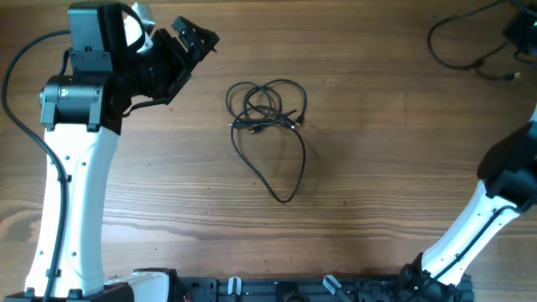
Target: Untangle cables
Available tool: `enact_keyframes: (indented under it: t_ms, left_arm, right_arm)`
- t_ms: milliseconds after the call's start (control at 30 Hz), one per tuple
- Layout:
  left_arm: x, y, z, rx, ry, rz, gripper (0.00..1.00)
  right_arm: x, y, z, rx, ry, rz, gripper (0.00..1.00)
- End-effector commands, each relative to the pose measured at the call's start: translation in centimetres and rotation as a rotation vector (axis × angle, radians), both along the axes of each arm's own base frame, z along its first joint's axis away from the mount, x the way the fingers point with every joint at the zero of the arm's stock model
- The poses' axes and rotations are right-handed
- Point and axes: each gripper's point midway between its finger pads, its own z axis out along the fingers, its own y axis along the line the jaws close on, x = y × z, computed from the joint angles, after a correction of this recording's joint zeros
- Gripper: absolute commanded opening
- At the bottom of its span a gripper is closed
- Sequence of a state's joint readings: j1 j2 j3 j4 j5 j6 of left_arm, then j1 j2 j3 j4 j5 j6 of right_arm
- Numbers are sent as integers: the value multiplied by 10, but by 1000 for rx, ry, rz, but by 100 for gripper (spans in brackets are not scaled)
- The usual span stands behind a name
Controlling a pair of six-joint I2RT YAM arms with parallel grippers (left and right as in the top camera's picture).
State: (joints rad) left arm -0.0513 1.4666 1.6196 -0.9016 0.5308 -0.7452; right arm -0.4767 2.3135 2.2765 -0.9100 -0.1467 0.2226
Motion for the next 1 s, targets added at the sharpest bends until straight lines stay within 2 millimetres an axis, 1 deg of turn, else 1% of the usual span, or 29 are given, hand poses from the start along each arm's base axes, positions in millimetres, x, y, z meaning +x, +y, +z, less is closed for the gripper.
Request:
enact_keyframes:
  t_ms: [0, 33, 67, 133, 200, 233, 300, 333, 400, 467, 500, 567, 600, 667, 700, 733, 833, 867, 900, 933, 967]
  left_arm:
    - [2, 3, -2, 12, 1, 5, 99]
    - [2, 3, -2, 12, 1, 5, 99]
    - [2, 3, -2, 12, 0, 5, 99]
    - [2, 3, -2, 12, 0, 5, 99]
    - [2, 3, -2, 12, 0, 5, 100]
    - [2, 3, -2, 12, 0, 5, 100]
    - [2, 3, -2, 12, 0, 5, 100]
    - [2, 3, -2, 12, 1, 5, 100]
    - [2, 3, -3, 14, 0, 7, 100]
    - [3, 5, -3, 24, 0, 17, 100]
    - [3, 6, -4, 26, 0, 20, 100]
    - [4, 6, -5, 31, 2, 24, 100]
    - [5, 8, -6, 39, 4, 32, 100]
    - [6, 11, -10, 55, 15, 47, 100]
    - [6, 14, -12, 65, 24, 57, 100]
    - [5, 20, -18, 94, 44, 83, 100]
    - [3, 26, -29, 127, 87, 111, 100]
    - [2, 28, -32, 134, 99, 115, 100]
    - [1, 31, -37, 151, 119, 128, 100]
    - [1, 33, -40, 164, 130, 138, 100]
    - [1, 37, -45, 181, 144, 150, 100]
  right_arm:
    - [6, 9, -37, 9, 60, 74, 59]
    - [7, 16, -42, 24, 66, 117, 69]
    - [7, 22, -44, 34, 71, 140, 77]
    - [8, 33, -44, 44, 75, 174, 83]
    - [8, 42, -37, 60, 68, 192, 91]
    - [7, 46, -31, 62, 63, 197, 93]
    - [7, 52, -11, 57, 33, 209, 96]
    - [6, 54, 2, 44, 13, 214, 97]
    - [4, 59, 32, 17, -33, 222, 97]
    - [0, 70, 66, 4, -93, 251, 98]
    - [-2, 86, 88, 12, -144, 316, 98]
    - [-8, 118, 125, 48, -231, 421, 100]
    - [-12, 136, 140, 75, -266, 468, 100]
    - [-18, 159, 153, 112, -291, 524, 100]
    - [-21, 173, 156, 141, -294, 557, 100]
    - [-28, 200, 157, 218, -285, 623, 100]
    - [-44, 257, 152, 347, -254, 788, 100]
    - [-49, 273, 148, 360, -234, 834, 100]
    - [-55, 295, 141, 360, -193, 883, 100]
    - [-57, 306, 136, 352, -170, 904, 100]
    - [-59, 318, 128, 332, -134, 923, 100]
